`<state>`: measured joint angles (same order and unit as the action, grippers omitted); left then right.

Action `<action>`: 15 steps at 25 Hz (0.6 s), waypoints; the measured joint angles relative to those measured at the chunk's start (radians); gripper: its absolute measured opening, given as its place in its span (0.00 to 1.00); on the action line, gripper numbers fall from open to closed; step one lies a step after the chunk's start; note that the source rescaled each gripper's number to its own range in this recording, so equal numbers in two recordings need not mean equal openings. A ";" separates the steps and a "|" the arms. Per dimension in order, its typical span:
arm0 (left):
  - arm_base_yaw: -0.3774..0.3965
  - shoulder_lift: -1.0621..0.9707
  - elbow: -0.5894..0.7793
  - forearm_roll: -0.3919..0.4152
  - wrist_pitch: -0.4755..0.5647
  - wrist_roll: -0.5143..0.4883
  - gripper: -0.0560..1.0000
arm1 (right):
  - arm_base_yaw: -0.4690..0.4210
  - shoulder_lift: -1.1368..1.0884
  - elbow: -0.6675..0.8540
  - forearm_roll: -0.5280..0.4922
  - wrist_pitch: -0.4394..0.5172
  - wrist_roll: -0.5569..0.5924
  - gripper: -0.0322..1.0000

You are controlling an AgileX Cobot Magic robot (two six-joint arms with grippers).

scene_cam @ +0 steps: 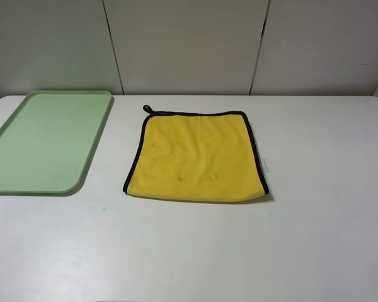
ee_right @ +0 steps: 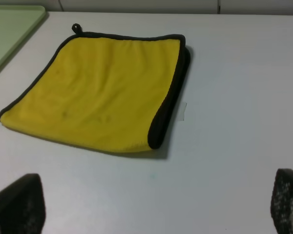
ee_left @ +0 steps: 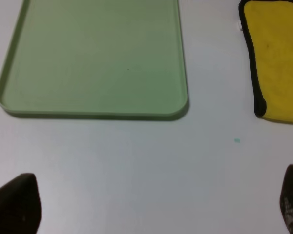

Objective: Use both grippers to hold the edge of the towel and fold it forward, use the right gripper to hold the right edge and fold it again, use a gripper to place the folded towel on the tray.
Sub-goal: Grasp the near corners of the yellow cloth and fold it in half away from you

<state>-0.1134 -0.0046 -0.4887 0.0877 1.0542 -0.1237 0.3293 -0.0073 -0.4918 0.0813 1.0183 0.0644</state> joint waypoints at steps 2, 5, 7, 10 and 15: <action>0.000 -0.001 0.000 0.000 0.000 0.006 0.98 | 0.000 0.000 0.000 0.000 0.000 -0.008 1.00; 0.000 -0.003 -0.004 0.000 0.000 0.034 0.98 | 0.000 0.000 0.000 0.003 0.000 -0.012 1.00; 0.000 -0.003 -0.004 0.000 0.000 0.050 0.98 | 0.000 0.000 0.000 0.007 -0.001 -0.014 1.00; 0.000 -0.003 -0.004 0.000 0.000 0.057 0.98 | 0.000 0.000 0.000 0.018 -0.001 -0.019 1.00; -0.003 0.052 -0.042 0.000 0.001 0.096 0.98 | 0.000 0.083 0.000 0.059 -0.001 -0.070 1.00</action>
<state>-0.1169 0.0476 -0.5306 0.0872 1.0550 -0.0272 0.3293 0.0754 -0.4918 0.1400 1.0172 -0.0058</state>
